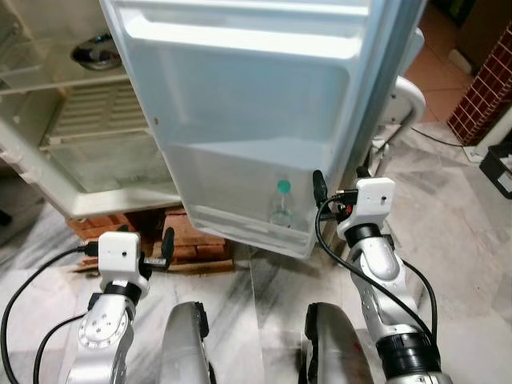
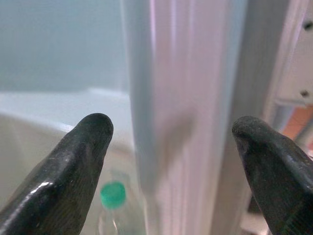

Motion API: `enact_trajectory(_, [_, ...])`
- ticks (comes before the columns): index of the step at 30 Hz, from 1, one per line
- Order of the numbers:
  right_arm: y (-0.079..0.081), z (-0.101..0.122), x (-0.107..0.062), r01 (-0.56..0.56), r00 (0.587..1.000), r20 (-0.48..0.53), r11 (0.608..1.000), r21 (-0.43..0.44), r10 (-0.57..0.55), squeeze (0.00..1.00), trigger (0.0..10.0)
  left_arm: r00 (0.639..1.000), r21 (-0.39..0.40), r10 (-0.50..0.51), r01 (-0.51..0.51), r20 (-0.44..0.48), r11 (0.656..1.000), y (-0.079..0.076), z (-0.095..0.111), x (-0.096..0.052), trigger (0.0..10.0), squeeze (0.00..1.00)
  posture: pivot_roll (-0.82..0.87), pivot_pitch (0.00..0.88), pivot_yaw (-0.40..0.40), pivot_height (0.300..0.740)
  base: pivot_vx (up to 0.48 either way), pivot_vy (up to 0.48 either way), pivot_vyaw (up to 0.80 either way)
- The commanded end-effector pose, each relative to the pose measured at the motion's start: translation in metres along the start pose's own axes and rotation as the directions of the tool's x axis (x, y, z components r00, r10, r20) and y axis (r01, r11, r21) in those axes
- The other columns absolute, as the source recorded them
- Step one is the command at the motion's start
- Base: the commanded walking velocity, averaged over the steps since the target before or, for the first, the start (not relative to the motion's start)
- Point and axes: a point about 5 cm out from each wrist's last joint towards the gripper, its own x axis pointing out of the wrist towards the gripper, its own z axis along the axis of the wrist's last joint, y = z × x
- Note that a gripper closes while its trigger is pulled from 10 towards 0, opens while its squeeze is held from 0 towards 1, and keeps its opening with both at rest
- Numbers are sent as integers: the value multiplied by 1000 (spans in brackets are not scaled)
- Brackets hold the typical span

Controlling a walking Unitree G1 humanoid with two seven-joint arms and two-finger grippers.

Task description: Restocking fridge

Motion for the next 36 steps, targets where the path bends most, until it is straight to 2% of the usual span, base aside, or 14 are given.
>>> enact_trajectory(1, [-2, -1, 1, 5, 1000, -11, 1000, 1, -5, 0, 10000, 1000, 7, 7, -7, -8, 1000, 4, -2, -1, 10000, 0, 18, 42, 46, 687, 0, 0, 0])
enact_trajectory(5, [-4, -3, -2, 3, 1000, -17, 1000, -2, -3, 0, 10000, 1000, 10, 5, -5, -8, 1000, 4, -2, -2, 10000, 0, 20, 43, 44, 712, 0, 0, 0])
enact_trajectory(9, [0, -11, -19, -131, 988, -70, 990, 49, 134, 0, 10000, 1000, 14, 6, -5, -11, 1000, 4, -3, -3, 10000, 0, 24, 46, 41, 737, 0, 0, 0])
enact_trajectory(12, [-2, -13, -32, -213, 971, -91, 975, 68, 219, 0, 10000, 1000, 16, 8, -8, -14, 1000, 5, -3, -4, 10000, 0, 21, 49, 37, 740, 0, 0, 0])
enact_trajectory(13, [-7, -12, -39, -218, 969, -103, 973, 75, 225, 0, 10000, 1000, 17, 10, -9, -15, 1000, 6, -4, -5, 10000, 0, 16, 50, 33, 740, 0, 0, 0])
enact_trajectory(18, [-17, -15, -54, -188, 971, -143, 981, 52, 194, 0, 10000, 1000, 16, 10, -10, -16, 1000, 6, -4, -4, 10000, 0, 5, 52, 28, 740, 0, 0, 0])
enact_trajectory(20, [-17, -18, -64, -200, 965, -162, 978, 64, 208, 0, 10000, 1000, 13, 7, -7, -17, 1000, 4, -5, -3, 10000, 0, -2, 55, 26, 740, 0, 0, 0])
enact_trajectory(25, [-11, -15, -70, -264, 948, -155, 958, 112, 279, 0, 10000, 1000, 11, 14, -14, -26, 1000, 3, -6, -1, 10000, 0, -5, 56, 27, 740, 0, 0, 0])
enact_trajectory(27, [-10, -14, -72, -285, 943, -156, 955, 82, 295, 0, 10000, 999, 13, 20, -19, -32, 1000, 3, -6, -1, 10000, 0, -5, 56, 27, 740, 0, 0, 0])
enact_trajectory(30, [-16, -15, -74, -245, 951, -184, 969, 35, 247, 0, 10000, 999, 16, 23, -23, -36, 1000, 4, -7, 0, 10000, 0, -5, 57, 26, 740, 0, 0, 0])
enact_trajectory(32, [-20, -12, -74, -209, 963, -169, 978, 17, 209, 0, 10000, 999, 19, 23, -22, -36, 1000, 4, -7, 0, 10000, 0, -5, 57, 24, 740, 0, 0, 0])
enact_trajectory(34, [-27, -5, -74, -124, 981, -148, 992, 0, 123, 0, 10000, 999, 23, 23, -22, -38, 999, 4, -7, 0, 10000, 0, -4, 60, 24, 740, 0, 0, 0])
enact_trajectory(36, [-27, 0, -75, -123, 984, -133, 992, -30, 118, 0, 10000, 999, 24, 23, -22, -39, 999, 4, -7, 0, 10000, 0, -4, 60, 24, 740, 0, 0, 0])
